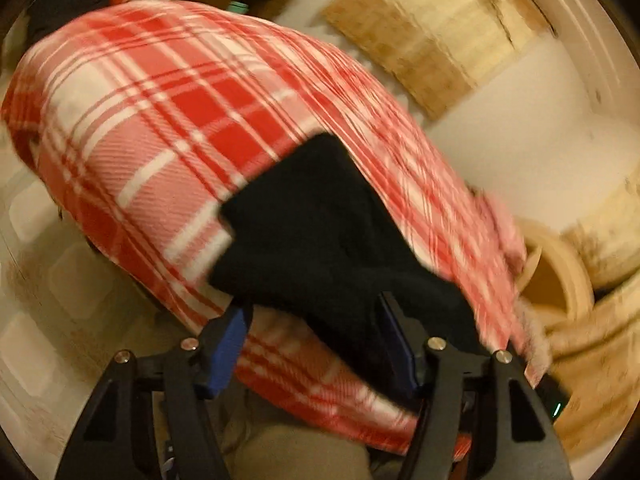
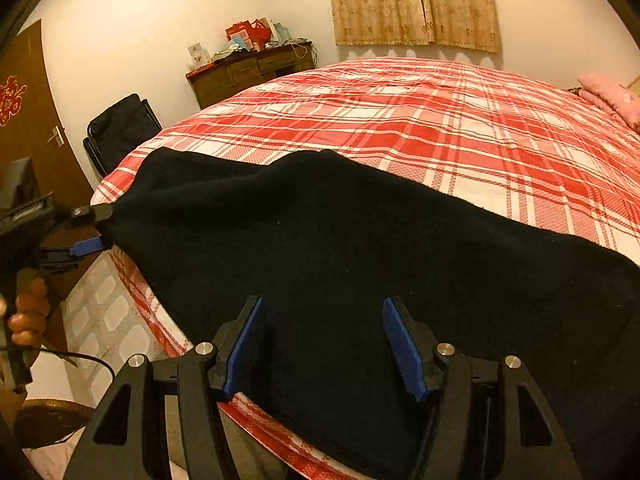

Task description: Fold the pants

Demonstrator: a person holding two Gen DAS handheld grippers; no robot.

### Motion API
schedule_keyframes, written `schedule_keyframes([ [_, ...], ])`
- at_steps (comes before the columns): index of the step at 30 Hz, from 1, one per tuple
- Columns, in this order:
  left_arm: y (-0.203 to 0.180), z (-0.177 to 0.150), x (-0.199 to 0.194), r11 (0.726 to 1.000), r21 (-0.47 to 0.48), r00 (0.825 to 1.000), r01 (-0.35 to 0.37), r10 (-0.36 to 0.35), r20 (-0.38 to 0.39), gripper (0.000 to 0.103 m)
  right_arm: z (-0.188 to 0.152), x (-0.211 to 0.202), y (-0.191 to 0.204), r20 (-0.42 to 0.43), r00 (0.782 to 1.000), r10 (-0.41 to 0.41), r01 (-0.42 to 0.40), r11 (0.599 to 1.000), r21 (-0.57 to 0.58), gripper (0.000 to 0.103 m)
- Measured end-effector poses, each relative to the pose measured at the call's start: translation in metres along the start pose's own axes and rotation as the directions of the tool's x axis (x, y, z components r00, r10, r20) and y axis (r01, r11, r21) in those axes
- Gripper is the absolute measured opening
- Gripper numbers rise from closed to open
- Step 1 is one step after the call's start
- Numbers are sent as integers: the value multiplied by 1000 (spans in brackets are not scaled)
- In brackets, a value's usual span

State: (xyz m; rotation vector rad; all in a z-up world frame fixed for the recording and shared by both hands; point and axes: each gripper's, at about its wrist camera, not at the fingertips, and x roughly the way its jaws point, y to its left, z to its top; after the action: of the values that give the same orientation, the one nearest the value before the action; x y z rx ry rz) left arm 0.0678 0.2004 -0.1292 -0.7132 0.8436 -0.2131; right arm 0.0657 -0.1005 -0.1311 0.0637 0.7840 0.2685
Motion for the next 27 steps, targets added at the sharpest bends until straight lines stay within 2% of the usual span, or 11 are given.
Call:
schedule_keyframes([
  [1,2,2,-1,1000,-7,1000,4,-4,20,51,0,0,0,1,1000,1,-1,1000,1,63],
  [4,-4,7,-2,999,40,999,-15,13,45,37,-1,0,2,3,1000,-6,6,1000,-8,63],
  [7,-17,4,0,990,127,997,-58,52,49,25,-2,1,5,5,1000,-16,16,1000,-20,63],
  [10,-26,3,0,977,194,995,-91,80,64,20,-2,1,5,8,1000,-17,18,999,-28,63],
  [13,-48,8,-13,949,301,992,-92,62,108,19,-3,1,3,11,1000,-8,8,1000,-21,63],
  [15,-65,16,-22,918,386,989,-86,33,142,19,-2,0,2,14,1000,-2,2,1000,-14,63],
  [19,-74,32,-26,886,461,986,-40,-39,161,19,-3,0,2,21,1000,-1,1,1000,-8,63],
  [21,-61,35,-14,881,470,991,-58,-5,133,19,-3,1,3,21,1000,-6,7,1000,-15,63],
  [23,-48,36,6,873,472,992,-120,89,88,20,-4,1,4,20,1000,-10,11,1000,-20,63],
  [25,-24,34,21,890,429,986,-152,164,7,28,-4,1,4,18,1000,-11,12,1000,-21,63],
  [27,-12,34,11,916,390,994,-100,108,1,30,-4,1,3,15,1000,-12,12,1000,-19,64],
])
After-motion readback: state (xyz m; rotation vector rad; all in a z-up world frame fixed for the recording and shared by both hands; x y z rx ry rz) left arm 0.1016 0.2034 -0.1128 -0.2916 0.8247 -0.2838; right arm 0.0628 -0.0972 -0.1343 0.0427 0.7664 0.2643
